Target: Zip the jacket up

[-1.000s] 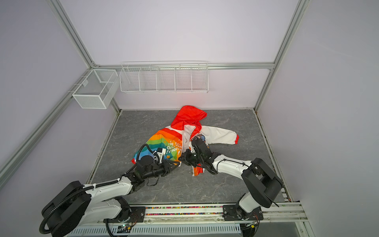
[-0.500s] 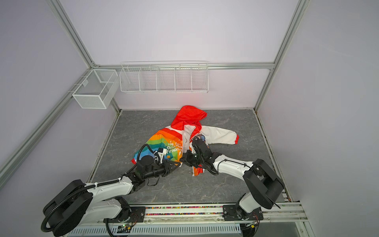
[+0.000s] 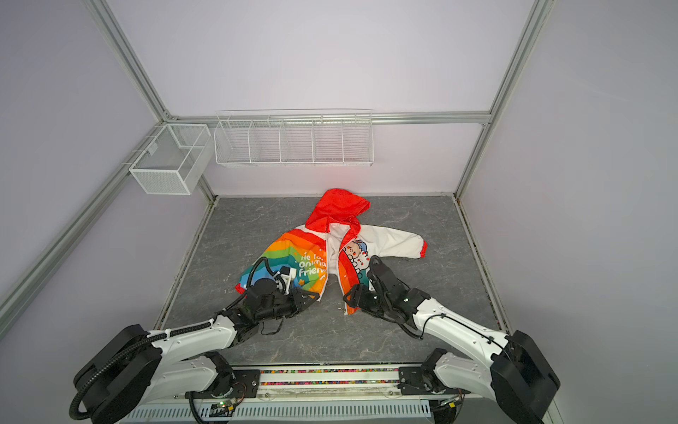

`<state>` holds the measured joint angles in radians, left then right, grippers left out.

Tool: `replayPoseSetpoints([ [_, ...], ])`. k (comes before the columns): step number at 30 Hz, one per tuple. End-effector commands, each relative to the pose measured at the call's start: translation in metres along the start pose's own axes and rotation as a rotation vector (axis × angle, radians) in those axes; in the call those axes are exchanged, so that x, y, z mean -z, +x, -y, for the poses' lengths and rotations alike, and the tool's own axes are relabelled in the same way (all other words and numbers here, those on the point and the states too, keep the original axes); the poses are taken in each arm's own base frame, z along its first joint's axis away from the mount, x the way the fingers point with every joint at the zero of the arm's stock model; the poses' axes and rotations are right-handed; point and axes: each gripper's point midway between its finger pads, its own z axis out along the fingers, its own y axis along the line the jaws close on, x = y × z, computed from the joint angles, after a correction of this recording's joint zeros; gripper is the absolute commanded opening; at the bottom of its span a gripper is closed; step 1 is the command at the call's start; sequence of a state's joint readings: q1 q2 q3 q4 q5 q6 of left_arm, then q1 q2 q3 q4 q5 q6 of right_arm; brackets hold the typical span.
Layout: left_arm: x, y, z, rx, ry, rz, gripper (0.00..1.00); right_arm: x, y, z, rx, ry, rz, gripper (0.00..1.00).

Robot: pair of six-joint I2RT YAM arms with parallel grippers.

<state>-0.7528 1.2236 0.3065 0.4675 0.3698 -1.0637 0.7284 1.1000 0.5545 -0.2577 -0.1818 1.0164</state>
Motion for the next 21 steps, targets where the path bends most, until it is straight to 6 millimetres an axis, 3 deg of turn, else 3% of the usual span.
replayPoseSetpoints([
  [1, -0.007, -0.007, 0.005, -0.017, 0.003, 0.006, 0.0, 0.005, 0.009, 0.036, -0.035, 0.1, 0.016, 0.78],
  [7, -0.018, -0.004, 0.006, -0.008, 0.024, -0.037, 0.0, 0.0, 0.013, 0.041, -0.06, 0.077, 0.017, 0.82],
  [14, -0.024, -0.003, -0.002, 0.015, 0.014, -0.041, 0.0, -0.02, 0.016, 0.036, -0.083, 0.037, -0.029, 0.72],
  [21, -0.035, 0.001, -0.022, 0.044, -0.05, -0.062, 0.0, -0.035, 0.013, 0.028, -0.07, 0.027, -0.053, 0.61],
])
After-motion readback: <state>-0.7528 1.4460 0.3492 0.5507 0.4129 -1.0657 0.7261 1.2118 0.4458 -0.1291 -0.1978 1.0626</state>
